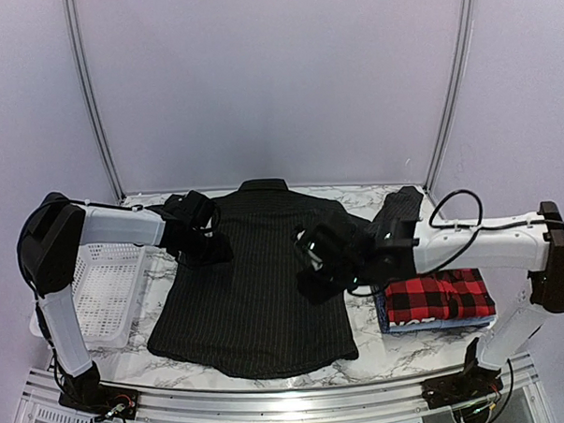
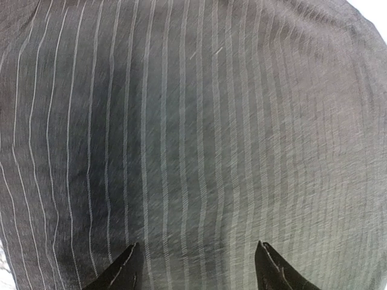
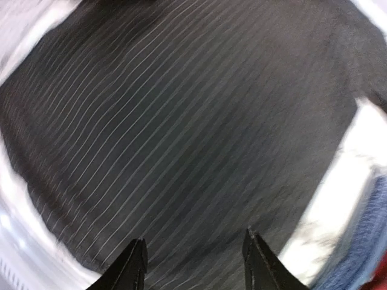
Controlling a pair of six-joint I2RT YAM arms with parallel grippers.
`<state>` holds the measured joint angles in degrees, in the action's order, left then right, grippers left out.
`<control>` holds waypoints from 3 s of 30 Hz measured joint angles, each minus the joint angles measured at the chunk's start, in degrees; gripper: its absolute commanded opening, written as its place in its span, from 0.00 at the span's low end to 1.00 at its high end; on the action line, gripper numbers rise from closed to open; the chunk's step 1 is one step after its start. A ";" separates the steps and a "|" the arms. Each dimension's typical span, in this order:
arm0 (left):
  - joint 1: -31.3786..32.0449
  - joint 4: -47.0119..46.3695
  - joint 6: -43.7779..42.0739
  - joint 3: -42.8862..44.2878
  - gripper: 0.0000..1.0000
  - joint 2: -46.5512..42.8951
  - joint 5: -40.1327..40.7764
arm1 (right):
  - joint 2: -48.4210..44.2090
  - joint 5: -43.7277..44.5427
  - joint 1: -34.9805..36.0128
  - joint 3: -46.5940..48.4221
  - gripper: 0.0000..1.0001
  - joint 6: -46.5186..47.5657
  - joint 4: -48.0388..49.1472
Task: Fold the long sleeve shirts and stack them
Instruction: Smooth out the flattened shirt at the center of the board, then adjust the sleeve at the center of the board.
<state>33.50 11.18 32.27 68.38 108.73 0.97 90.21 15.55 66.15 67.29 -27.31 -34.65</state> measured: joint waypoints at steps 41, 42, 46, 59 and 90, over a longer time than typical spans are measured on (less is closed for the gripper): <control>3.10 10.73 -1.92 -2.82 0.70 -25.24 -10.38 | 50.36 -1.75 -57.18 49.09 0.35 0.07 8.09; 3.10 10.88 -1.90 -2.84 0.70 -25.20 -10.38 | 50.36 -1.75 -57.18 49.09 0.32 0.02 8.09; 3.10 11.10 -1.86 -2.84 0.70 -25.20 -10.32 | 50.36 -1.79 -57.37 49.09 0.24 0.11 8.20; 3.10 11.08 0.39 -2.51 0.71 -24.85 -7.69 | 50.36 -5.68 -58.25 47.39 0.00 3.17 10.21; -3.41 3.28 9.38 2.69 0.74 -9.22 -13.03 | 26.29 -24.52 -25.49 14.73 0.34 29.68 32.00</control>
<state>30.09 14.46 41.65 71.07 99.50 -12.05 116.51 -8.97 40.66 82.02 2.37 -2.66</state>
